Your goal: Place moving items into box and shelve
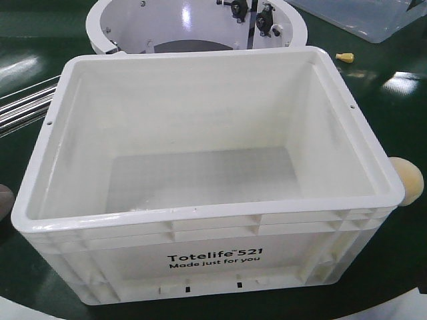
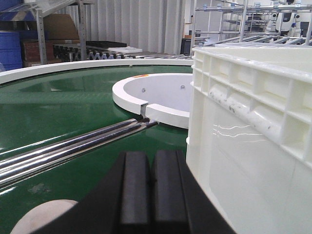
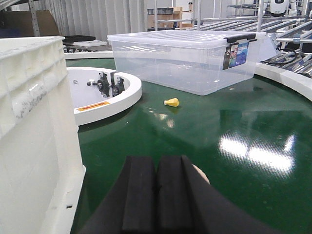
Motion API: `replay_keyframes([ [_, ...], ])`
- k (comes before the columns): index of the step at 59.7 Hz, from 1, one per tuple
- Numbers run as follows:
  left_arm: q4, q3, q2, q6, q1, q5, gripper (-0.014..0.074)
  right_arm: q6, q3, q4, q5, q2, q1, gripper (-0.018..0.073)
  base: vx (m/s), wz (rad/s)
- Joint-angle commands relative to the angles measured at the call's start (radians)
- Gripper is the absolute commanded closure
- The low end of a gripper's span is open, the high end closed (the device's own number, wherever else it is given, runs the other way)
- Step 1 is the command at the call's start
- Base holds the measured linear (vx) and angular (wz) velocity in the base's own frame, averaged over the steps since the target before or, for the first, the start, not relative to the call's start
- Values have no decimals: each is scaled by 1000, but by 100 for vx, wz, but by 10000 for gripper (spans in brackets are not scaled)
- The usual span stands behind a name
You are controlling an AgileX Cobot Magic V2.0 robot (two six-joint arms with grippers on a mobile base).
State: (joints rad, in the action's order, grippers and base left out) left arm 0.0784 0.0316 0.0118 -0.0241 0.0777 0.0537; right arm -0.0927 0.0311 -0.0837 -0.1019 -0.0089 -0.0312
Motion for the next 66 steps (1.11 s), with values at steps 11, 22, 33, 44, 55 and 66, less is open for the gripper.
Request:
replay_keyframes([
  [11,9,18,8,-4,2,-80,603,7,6,-2,88,-24,2,566,0,0],
  [22,9,-15,8,-8,2,-123,603,1,6,6,182,-24,2,564,0,0],
  [33,8,-147,6,0,2,-77,603,10,-100,24,204,-21,2,565,0,0],
  [44,-60,-380,-59,53,2,-27,603,11,-371,-78,82,90,2,564,0,0],
  [55,-106,-619,-280,53,2,-35,603,11,-621,-149,116,336,2,564,0,0],
  [66,-104,-738,-510,53,2,-136,603,10,-757,-149,263,590,2,564,0,0],
])
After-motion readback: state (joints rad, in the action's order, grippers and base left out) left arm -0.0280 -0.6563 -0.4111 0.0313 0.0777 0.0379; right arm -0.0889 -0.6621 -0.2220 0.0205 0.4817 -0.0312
